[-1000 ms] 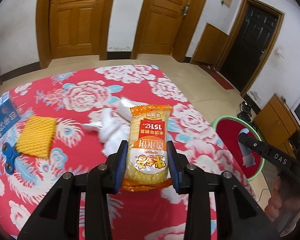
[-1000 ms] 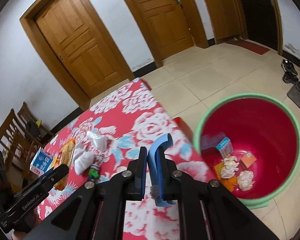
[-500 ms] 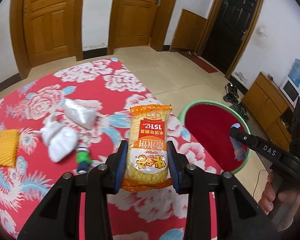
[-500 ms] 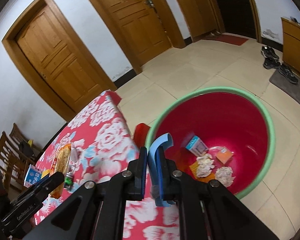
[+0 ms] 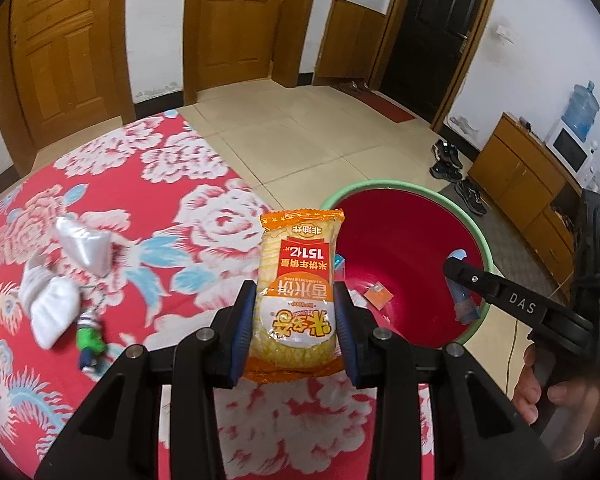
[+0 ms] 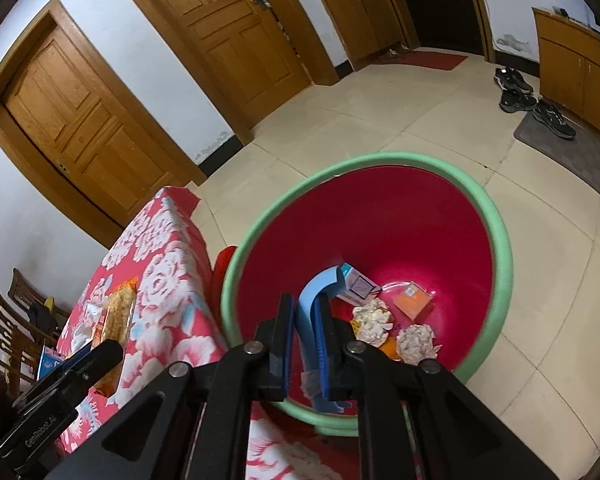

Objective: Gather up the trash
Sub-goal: 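Carry the blue hook into the bucket with the right tool while the left tool carries the snack bag over, then open the left tool over the bucket to drop the snack bag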

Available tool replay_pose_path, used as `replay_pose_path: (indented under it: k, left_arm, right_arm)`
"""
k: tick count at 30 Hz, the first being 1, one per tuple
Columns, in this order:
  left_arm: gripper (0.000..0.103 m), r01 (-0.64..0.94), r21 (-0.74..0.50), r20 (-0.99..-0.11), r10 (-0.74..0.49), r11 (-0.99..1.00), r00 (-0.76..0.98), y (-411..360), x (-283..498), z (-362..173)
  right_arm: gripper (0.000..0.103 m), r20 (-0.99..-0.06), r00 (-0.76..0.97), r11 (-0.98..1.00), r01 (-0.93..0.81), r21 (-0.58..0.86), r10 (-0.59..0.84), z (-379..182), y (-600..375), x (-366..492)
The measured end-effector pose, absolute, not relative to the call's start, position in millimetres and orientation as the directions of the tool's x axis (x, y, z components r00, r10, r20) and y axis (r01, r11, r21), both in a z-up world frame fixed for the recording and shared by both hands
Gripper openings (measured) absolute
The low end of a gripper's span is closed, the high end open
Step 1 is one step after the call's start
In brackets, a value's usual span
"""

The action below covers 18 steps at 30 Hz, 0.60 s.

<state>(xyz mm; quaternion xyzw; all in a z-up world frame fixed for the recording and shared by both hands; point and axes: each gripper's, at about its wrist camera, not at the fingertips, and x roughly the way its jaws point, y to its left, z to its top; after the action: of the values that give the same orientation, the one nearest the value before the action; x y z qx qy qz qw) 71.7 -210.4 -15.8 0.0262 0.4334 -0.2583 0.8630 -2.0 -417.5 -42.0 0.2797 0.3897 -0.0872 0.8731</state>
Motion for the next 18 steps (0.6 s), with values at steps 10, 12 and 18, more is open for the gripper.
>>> replay_pose_path:
  k: [10, 12, 18]
  left_arm:
    - [0.038, 0.508, -0.173, -0.776, -0.434, 0.844, 0.457, -238.0, 74.9, -24.9]
    - [0.038, 0.514, -0.172, -0.779, -0.435, 0.841, 0.452, -242.4, 76.5, -26.6]
    - [0.038, 0.530, -0.174, -0.786, -0.442, 0.830, 0.434, -255.6, 79.3, -30.5]
  right_arm:
    - [0.030, -0.731, 0.681, 0.812, 0.404, 0.422, 0.041, -45.8, -434.6, -4.9]
    - [0.032, -0.729, 0.683, 0.811, 0.405, 0.422, 0.038, -45.5, -436.7, -5.5]
    - [0.034, -0.727, 0.686, 0.806, 0.408, 0.428, 0.039, -44.9, -441.2, -7.0]
